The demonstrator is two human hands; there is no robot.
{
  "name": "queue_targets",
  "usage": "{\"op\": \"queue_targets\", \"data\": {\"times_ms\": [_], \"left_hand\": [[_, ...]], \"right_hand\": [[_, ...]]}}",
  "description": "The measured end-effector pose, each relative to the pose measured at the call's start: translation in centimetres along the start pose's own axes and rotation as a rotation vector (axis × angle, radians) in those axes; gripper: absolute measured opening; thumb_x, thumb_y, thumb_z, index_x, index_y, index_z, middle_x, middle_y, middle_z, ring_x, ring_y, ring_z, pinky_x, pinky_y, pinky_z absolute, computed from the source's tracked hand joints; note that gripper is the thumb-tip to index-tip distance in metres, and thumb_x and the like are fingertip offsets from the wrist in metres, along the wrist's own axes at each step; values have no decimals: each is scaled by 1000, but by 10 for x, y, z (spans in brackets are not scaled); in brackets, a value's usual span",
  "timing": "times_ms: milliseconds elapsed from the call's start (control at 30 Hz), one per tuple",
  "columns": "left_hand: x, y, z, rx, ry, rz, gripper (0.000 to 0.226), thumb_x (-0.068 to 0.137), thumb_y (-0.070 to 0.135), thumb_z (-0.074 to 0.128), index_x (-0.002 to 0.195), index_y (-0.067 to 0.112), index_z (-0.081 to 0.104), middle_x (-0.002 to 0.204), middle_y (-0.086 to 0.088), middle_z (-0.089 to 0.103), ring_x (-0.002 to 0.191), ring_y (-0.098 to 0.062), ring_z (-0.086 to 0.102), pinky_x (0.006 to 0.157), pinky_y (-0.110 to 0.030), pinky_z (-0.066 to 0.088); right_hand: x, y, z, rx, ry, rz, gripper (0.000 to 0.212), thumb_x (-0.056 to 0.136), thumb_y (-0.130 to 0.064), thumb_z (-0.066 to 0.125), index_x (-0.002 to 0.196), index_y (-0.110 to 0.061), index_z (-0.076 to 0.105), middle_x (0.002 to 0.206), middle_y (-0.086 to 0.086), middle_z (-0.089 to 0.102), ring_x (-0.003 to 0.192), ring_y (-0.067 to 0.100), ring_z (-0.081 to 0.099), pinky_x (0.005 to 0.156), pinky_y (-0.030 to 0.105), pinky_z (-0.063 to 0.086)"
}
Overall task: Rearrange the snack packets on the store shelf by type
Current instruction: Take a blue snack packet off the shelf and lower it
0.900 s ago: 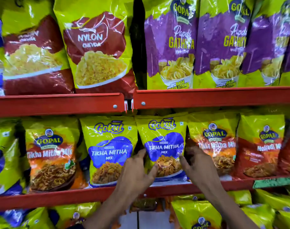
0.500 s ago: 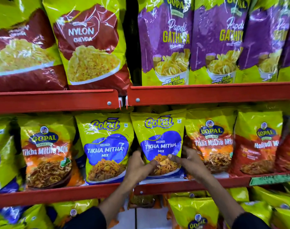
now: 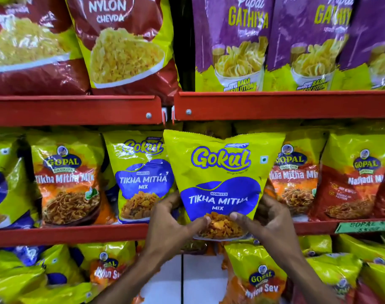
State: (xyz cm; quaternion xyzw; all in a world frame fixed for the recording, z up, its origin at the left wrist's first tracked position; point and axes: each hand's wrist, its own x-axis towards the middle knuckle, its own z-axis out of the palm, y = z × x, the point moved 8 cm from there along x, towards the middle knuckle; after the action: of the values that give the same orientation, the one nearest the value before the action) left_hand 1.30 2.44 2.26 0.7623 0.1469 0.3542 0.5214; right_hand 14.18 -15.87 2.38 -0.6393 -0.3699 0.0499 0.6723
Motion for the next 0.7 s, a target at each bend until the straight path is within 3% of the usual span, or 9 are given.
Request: {"op": "queue_targets", "data": {"times_ms": [100, 167, 267, 367, 467, 567, 633, 700], "left_hand": [[-33, -18, -12, -5, -21, -24, 47, 59, 12, 88, 103, 18, 73, 100, 7, 81, 94, -17, 76, 80, -31, 62], [-55, -47, -19, -23, -28, -102, 49, 58, 6, 89, 104, 16, 73, 102, 3, 81, 96, -19, 76, 81, -33, 63], [-87, -88, -21, 28, -49, -184, 46, 59, -3, 90, 98, 17, 74, 95, 13, 81, 88, -5, 75, 74, -18, 59], [-115, -137, -20, 72, -41, -280, 46, 60, -9, 88, 84, 28, 76, 81, 27, 78, 74, 10, 70, 65, -7, 53], [-135, -185, -15, 91, -71, -362, 57, 62, 1, 86, 97, 44, 74, 92, 19, 80, 83, -1, 74, 72, -19, 58], [-142, -234, -7, 29, -102, -441, 54, 64, 9, 77, 110, 36, 74, 105, 11, 80, 94, -10, 73, 82, -29, 59], [-136, -269, 0, 36, -132, -504, 53, 60, 18, 80, 110, 31, 75, 102, 7, 81, 92, -10, 71, 84, -41, 60], [-130, -321, 9, 15, -159, -593, 52, 45, 37, 87, 96, 29, 78, 87, 12, 82, 87, -11, 68, 82, -43, 61]], "right_hand": [[-31, 16, 10, 17, -22, 41, 45, 60, -15, 90, 101, -12, 73, 93, -1, 82, 85, 14, 77, 70, 22, 60], [-50, 40, 21, 25, -55, 106, 48, 58, -12, 94, 101, -12, 73, 94, -1, 82, 87, 14, 77, 75, 23, 60], [-78, 87, 39, 27, -111, 222, 48, 63, -4, 91, 106, -11, 70, 98, 2, 82, 92, 21, 77, 80, 33, 61], [-104, 144, 58, 8, -150, 376, 54, 59, -9, 89, 108, -12, 67, 94, 2, 82, 89, 20, 77, 81, 36, 61], [-126, 197, 72, -25, -196, 496, 53, 61, -8, 90, 107, -11, 65, 92, 2, 82, 87, 18, 77, 79, 35, 61], [-134, 246, 87, -75, -226, 602, 44, 67, 3, 86, 102, -13, 66, 86, -6, 82, 80, 9, 76, 72, 25, 59], [-126, 267, 100, -98, -245, 641, 37, 64, -12, 88, 96, -18, 70, 84, -13, 81, 77, 3, 72, 71, 25, 57], [-118, 303, 111, -111, -261, 655, 35, 58, -28, 84, 91, -21, 74, 81, -18, 79, 75, -1, 67, 73, 27, 55]]}}
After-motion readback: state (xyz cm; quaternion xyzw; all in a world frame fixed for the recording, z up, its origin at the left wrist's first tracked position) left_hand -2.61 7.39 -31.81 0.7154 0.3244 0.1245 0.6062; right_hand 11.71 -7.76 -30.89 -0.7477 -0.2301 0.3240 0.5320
